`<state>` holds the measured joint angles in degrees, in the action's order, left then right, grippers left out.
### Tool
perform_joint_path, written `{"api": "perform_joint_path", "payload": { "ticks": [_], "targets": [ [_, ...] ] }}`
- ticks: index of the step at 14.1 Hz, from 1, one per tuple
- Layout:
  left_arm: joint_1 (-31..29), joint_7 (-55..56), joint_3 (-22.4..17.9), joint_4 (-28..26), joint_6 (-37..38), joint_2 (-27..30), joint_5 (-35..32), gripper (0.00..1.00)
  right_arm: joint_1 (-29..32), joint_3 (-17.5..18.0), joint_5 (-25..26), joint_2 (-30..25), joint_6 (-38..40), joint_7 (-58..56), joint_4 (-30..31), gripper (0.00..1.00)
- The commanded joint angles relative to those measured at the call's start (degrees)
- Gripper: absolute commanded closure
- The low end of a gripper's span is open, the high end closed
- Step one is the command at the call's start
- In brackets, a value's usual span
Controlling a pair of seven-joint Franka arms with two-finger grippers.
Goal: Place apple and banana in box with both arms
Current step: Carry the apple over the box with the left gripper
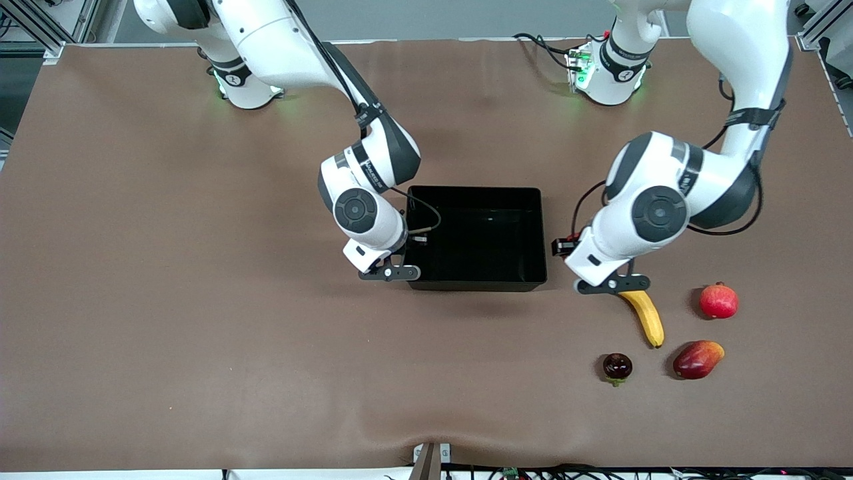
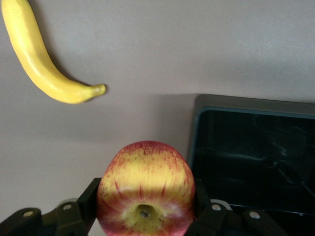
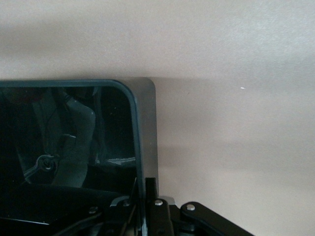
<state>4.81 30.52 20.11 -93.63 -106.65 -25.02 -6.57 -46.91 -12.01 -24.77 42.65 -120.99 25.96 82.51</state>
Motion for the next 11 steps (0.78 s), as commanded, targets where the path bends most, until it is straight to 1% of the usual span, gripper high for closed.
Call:
{"api": "perform_joint_path", "payload": {
  "ticks": [1,4,5,6,7,9,11],
  "targets": [
    [3.26,7.6,0.02,-0.06,0.22,0.15,-0.73,1.0,-0.47,-1.0,-2.04,1.02,-0.29,0.68,-2.17,1.0],
    [6.52,14.82,0.02,-0.41,0.13,-0.29,-0.12,1.0,-0.47,-1.0,-1.95,1.2,-2.31,0.68,-2.0,1.0],
    [7.4,17.27,0.11,-0.5,-0.91,-1.33,-0.02,1.0,-0.47,-0.91,-2.03,1.38,-3.28,0.76,-1.83,1.0],
    [8.54,19.73,0.11,-0.93,-2.23,-1.69,-0.02,1.0,-0.29,-1.0,-1.95,1.38,-3.46,0.85,-1.74,0.93],
    [9.6,21.5,0.11,-1.81,-3.98,-2.04,-0.02,1.0,-0.03,-1.0,-1.95,1.29,-3.46,0.85,-1.74,0.72],
    [10.57,24.05,0.02,-4.26,-7.76,-2.75,-0.11,1.0,0.32,-1.0,-1.86,1.29,-3.46,0.94,-1.82,0.46],
    [10.75,24.68,0.02,-7.6,-12.06,-2.84,-0.64,1.0,0.5,-1.0,-1.86,1.2,-3.55,1.2,-1.82,0.24]
  ]
}}
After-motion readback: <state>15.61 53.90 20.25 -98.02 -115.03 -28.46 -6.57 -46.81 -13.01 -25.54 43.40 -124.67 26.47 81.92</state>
